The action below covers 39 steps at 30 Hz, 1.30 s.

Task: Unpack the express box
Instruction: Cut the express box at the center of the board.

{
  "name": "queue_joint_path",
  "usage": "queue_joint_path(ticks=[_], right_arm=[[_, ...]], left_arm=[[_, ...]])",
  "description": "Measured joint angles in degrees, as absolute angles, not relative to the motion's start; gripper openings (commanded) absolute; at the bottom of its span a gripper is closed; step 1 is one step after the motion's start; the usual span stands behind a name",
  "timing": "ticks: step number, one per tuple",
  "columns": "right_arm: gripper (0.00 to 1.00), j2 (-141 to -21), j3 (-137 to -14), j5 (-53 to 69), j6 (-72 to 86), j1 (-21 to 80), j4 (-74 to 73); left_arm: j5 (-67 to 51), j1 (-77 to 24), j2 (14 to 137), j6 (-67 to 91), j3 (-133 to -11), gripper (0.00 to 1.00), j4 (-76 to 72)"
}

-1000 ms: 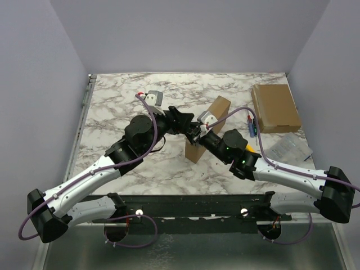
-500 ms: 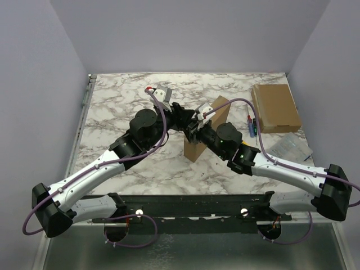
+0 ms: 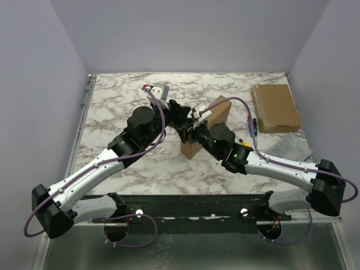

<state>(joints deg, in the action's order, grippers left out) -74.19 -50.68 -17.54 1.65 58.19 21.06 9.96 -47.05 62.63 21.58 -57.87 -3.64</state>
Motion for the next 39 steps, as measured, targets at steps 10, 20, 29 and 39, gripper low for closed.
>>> queue_joint_path(ticks=[10, 20, 29, 39], right_arm=[[0.01, -77.34, -48.66, -21.78, -1.80, 58.87, 32.47], [0.01, -77.10, -37.17, -24.80, -4.99, 58.76, 52.45], [0.01, -76.75, -35.48, -25.21, -6.52, 58.76, 56.07], [0.01, -74.74, -35.57, -24.14, -7.64, 58.76, 55.18]], left_arm=[[9.32, -46.37, 62.35, 21.30, -57.87, 0.21, -4.40], [11.84, -48.80, 54.59, 21.61, -53.78, 0.99, -4.01], [17.41, -46.06, 42.35, 23.53, -30.30, 0.99, -19.88], [7.97, -46.15, 59.48, 14.72, -11.86, 0.98, -50.30]])
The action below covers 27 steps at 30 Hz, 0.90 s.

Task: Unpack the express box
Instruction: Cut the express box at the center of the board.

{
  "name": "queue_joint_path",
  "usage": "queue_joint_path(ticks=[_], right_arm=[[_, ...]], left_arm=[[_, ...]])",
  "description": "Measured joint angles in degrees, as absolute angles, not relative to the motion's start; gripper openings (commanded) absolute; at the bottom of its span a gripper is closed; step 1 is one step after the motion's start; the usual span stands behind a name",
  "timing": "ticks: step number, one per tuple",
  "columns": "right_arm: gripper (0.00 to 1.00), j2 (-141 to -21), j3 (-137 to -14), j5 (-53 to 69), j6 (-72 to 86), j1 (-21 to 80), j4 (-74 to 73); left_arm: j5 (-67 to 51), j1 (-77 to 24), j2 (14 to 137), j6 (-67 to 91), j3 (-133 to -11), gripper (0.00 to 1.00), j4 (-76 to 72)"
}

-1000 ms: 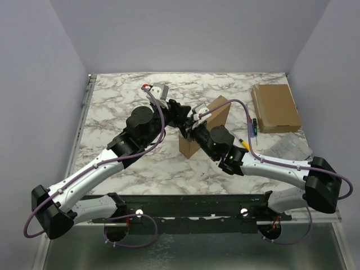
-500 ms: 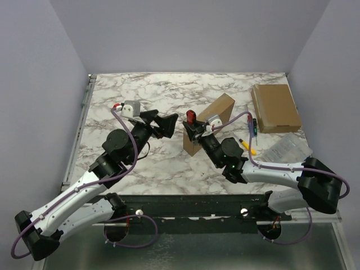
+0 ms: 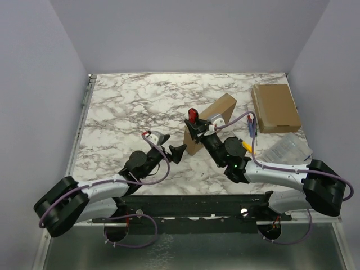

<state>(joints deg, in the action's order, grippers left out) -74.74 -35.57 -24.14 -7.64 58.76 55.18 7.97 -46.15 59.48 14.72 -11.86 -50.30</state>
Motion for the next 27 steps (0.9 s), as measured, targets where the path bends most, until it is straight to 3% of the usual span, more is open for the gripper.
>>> queue_joint_path(ticks=[8, 16, 18, 23, 27], right_arm=[[0.00, -74.56, -36.40, -22.85, -7.57, 58.74, 52.88], [0.00, -74.54, -36.69, -22.37, -7.57, 58.74, 51.81], [0.01, -74.56, -36.71, -22.20, -7.57, 58.74, 51.72], [0.01, -74.56, -37.36, -22.17, -7.66, 58.74, 51.29], [0.01, -74.56, -38.74, -22.20, -8.73, 58.74, 51.37]], left_arm=[[0.89, -46.52, 79.99, 5.85, -15.49, 0.99, -69.43], [0.80, -46.57, 91.35, 2.24, -20.25, 0.96, -81.14], [0.75, -46.59, 93.25, 2.04, -20.73, 0.87, -83.15], [0.45, -46.59, 96.62, -0.64, -20.86, 0.55, -85.12], [-0.23, -46.72, 97.54, -2.94, -20.86, 0.46, -86.04]])
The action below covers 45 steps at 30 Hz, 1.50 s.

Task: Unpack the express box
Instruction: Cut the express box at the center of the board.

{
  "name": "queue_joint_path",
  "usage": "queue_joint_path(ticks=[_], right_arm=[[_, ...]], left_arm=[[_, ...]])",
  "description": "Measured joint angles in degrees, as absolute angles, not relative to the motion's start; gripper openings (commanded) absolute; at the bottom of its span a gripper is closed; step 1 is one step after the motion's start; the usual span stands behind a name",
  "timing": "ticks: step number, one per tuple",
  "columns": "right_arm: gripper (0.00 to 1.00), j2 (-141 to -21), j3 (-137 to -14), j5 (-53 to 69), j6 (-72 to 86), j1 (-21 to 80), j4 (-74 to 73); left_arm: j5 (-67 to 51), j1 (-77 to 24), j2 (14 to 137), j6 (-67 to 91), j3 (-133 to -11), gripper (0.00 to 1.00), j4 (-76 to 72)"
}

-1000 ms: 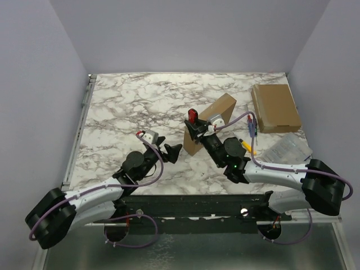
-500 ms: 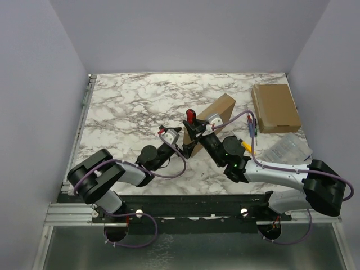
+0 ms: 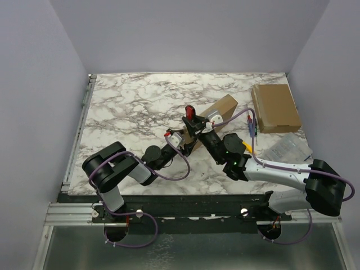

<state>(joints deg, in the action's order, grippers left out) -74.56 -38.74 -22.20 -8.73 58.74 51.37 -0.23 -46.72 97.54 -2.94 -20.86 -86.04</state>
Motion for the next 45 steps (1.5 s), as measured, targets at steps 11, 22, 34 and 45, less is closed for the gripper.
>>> queue_joint_path(ticks=[11, 22, 34, 45], right_arm=[[0.01, -77.43, -40.99, -22.17, -12.19, 58.37, 55.27], [0.01, -72.82, -39.79, -19.40, -13.39, 58.28, 52.31], [0.01, -72.77, -39.72, -16.27, -12.03, 58.28, 48.82], [0.01, -75.40, -39.75, -16.10, -13.45, 58.28, 48.51]], left_arm=[[-2.35, -46.59, 97.89, -3.73, -19.73, 0.41, -86.15], [-2.39, -46.50, 97.84, -2.68, -19.53, 0.36, -86.19], [-2.79, -46.24, 98.76, -0.69, -20.32, 0.32, -86.32], [-2.90, -46.17, 98.83, -0.19, -20.43, 0.27, -86.32]])
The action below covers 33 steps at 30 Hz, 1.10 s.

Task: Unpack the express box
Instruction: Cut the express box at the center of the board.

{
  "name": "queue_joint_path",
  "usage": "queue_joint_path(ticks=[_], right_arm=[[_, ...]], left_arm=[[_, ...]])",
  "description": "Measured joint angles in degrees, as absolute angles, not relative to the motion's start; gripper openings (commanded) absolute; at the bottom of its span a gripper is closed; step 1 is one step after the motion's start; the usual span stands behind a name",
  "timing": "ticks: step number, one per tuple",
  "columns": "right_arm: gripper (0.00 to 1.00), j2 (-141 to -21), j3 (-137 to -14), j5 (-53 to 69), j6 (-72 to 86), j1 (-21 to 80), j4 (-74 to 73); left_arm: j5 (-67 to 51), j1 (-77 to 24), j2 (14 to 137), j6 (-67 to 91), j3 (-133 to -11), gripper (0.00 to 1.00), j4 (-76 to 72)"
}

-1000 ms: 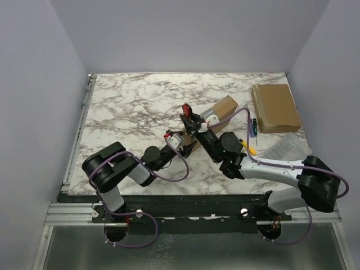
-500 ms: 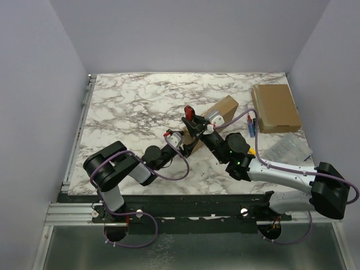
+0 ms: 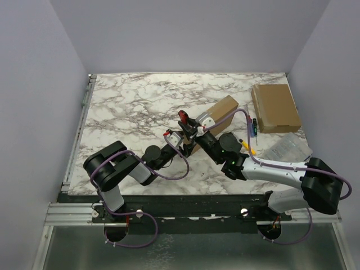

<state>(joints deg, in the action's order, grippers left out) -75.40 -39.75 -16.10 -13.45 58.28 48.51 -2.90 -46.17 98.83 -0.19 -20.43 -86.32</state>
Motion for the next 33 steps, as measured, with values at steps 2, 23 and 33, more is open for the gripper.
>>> queue_joint_path(ticks=[2, 23, 33], right_arm=[[0.01, -76.66, -39.75, -16.12, -14.20, 58.28, 49.28], [0.01, -90.59, -43.38, -17.52, -21.43, 57.41, 66.54], [0.01, -96.05, -46.06, -13.08, -20.56, 55.05, 70.24]], left_arm=[[-3.05, -46.13, 98.89, -0.03, -20.47, 0.27, -86.30], [-3.22, -45.63, 98.67, 0.56, -20.14, 0.15, -86.30], [-3.60, -45.71, 98.43, -0.47, -20.08, 0.10, -86.30]])
